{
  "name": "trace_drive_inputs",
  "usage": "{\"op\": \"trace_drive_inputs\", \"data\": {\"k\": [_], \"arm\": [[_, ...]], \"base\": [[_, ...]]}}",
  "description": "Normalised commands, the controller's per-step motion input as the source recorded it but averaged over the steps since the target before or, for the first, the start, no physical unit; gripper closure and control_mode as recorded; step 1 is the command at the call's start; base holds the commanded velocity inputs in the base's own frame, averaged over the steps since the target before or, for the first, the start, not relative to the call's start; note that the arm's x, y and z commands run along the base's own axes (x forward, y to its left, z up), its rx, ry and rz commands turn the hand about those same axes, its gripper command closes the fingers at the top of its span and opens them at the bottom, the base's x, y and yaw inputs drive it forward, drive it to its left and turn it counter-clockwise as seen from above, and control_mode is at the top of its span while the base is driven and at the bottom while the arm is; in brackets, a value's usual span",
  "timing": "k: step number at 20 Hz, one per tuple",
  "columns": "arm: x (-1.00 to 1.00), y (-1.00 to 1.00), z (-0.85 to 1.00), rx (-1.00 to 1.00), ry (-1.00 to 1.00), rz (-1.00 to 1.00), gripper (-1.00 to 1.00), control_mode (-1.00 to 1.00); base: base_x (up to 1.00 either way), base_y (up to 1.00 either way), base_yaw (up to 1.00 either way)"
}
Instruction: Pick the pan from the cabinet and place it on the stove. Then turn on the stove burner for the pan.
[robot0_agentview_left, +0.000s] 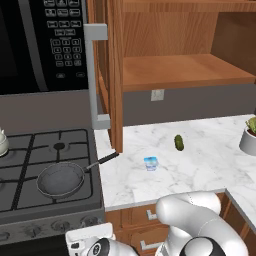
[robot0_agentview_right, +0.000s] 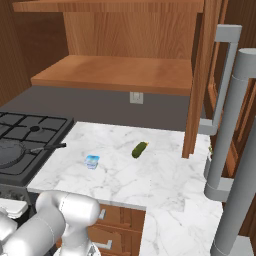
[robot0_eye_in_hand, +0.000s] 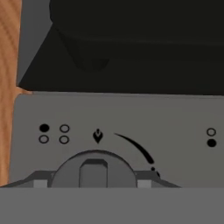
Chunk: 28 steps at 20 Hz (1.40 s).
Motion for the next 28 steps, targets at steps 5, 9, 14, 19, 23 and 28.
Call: {"op": "trace_drive_inputs", "data": {"k": [5, 9, 14, 19, 23, 28], "arm": [[0.02, 0.06, -0.01, -0.03, 0.00, 0.00, 1.00, -1.00], [0.00, 0.03, -0.01, -0.04, 0.00, 0.00, 1.00, -1.00], [-0.04, -0.06, 0.03, -0.11, 0.00, 0.00, 1.00, -1.00], [-0.11, -0.04, 0.12, -0.19, 0.00, 0.00, 1.00, -1.00], [-0.17, 0.00, 0.16, -0.22, 0.00, 0.00, 1.00, -1.00], [-0.21, 0.00, 0.14, -0.23, 0.00, -0.02, 1.00, -1.00]], "base": [[0.00, 0.00, 0.00], [0.00, 0.00, 0.00], [0.00, 0.00, 0.00], [0.00, 0.00, 0.00], [0.00, 0.00, 0.00], [0.00, 0.00, 0.00]]}}
